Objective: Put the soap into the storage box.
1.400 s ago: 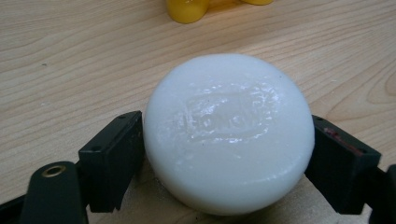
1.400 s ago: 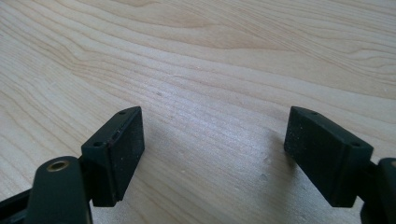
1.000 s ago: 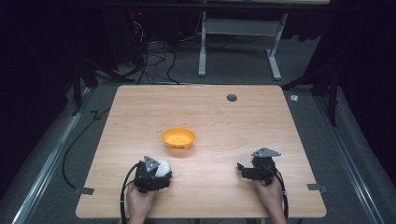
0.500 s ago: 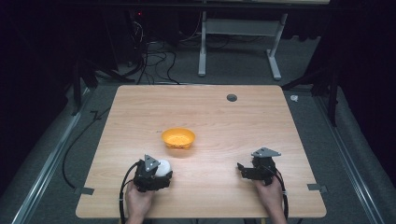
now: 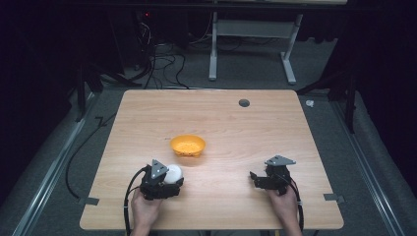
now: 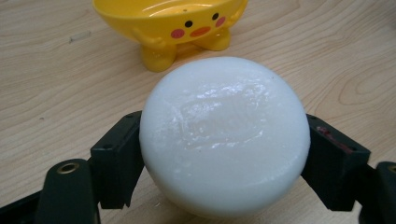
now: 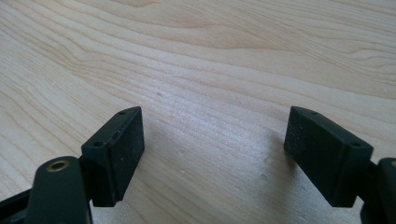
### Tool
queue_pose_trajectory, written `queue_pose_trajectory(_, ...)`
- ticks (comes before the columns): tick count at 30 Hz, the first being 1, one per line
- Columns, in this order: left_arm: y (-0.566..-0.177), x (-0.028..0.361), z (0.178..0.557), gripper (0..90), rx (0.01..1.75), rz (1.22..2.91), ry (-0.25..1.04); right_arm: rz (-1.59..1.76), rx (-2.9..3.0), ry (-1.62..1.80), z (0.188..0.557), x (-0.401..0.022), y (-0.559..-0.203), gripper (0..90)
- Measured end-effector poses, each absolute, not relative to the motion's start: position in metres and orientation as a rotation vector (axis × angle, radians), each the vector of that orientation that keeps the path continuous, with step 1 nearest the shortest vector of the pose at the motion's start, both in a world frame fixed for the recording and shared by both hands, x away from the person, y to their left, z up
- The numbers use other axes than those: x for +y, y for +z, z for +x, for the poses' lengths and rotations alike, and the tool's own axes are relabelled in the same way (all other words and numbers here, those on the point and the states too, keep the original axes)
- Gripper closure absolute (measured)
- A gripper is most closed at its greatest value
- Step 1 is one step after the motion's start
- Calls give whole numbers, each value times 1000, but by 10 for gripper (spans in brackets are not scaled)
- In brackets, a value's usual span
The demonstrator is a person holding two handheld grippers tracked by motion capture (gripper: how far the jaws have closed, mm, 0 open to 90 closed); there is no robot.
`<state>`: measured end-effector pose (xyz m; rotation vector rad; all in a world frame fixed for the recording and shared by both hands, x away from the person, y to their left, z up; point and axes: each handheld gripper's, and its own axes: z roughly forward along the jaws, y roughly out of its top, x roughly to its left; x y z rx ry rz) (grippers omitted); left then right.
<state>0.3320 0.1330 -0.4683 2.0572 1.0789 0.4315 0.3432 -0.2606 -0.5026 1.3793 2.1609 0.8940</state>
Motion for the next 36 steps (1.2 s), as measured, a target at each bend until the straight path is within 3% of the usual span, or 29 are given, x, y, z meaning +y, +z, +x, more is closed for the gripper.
queue_pose_trajectory(36, -437, 119, 351, 234, 994, 2022, 348, 1377, 2161, 901, 343, -261, -503, 208)
